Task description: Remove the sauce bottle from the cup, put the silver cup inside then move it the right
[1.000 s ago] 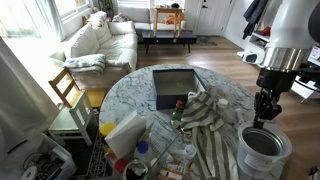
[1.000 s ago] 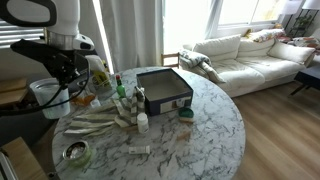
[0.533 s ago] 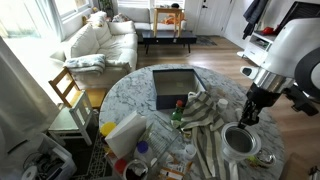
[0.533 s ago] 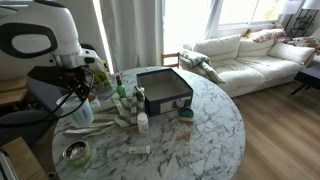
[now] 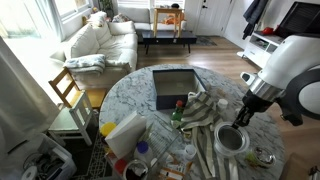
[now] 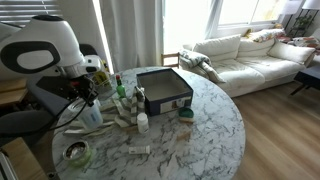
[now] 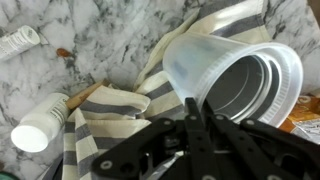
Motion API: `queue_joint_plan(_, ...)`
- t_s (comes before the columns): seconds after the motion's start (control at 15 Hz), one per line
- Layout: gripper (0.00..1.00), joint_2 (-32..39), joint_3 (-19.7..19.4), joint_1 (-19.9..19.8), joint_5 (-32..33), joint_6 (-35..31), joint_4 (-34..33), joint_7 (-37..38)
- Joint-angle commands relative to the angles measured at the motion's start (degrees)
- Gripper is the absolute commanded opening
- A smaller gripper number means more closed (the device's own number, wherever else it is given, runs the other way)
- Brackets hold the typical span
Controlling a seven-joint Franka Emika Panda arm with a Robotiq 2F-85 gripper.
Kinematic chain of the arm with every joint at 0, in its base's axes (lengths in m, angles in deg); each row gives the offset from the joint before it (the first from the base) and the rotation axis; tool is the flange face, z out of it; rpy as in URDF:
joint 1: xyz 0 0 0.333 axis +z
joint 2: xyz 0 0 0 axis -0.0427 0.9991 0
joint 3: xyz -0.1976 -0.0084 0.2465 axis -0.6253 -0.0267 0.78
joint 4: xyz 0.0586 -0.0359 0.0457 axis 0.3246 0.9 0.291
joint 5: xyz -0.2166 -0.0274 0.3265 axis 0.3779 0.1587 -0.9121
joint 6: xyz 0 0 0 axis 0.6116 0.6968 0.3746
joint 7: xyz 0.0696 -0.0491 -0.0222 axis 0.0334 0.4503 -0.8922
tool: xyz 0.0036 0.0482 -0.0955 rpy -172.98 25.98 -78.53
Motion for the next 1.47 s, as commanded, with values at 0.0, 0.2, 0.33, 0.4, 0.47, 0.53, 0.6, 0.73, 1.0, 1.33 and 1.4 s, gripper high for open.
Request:
queue_joint_plan(0.0,0.01,-2.18,-0.18,-3.01,3.98,0.79,-0.22,2.83)
queue_joint_plan(0.2,0.01,-3.31,0.23,-5.92,8.32,4.01,-0.37,5.42)
queue_joint_plan(0.33,0.01,-3.33,0.37,-7.03,10.45,6.16,-0.56,6.56)
queue_joint_plan(0.4,0.01,-3.06,0.40,-7.11,10.98,6.99,-0.52,6.86)
queue_joint_plan(0.47,0.01,-2.87,0.19,-6.84,10.82,7.48,-0.43,6.62)
queue_joint_plan(0.53,0.01,-2.40,-0.04,-6.22,9.79,7.21,-0.16,6.49)
queue_joint_plan(0.6,0.01,-2.26,-0.68,-5.21,7.60,6.18,0.19,5.77)
queue_joint_plan(0.73,0.01,-1.61,-0.84,-4.48,6.17,5.80,0.63,5.38)
queue_joint_plan(1.0,0.01,1.10,-1.01,-2.61,2.21,5.80,-0.02,4.59)
queue_joint_plan(1.33,0.01,4.05,-0.91,0.58,-6.14,-0.60,-0.02,4.06)
queue_joint_plan(1.4,0.01,4.65,-0.69,1.14,-7.39,-2.54,-0.01,4.11)
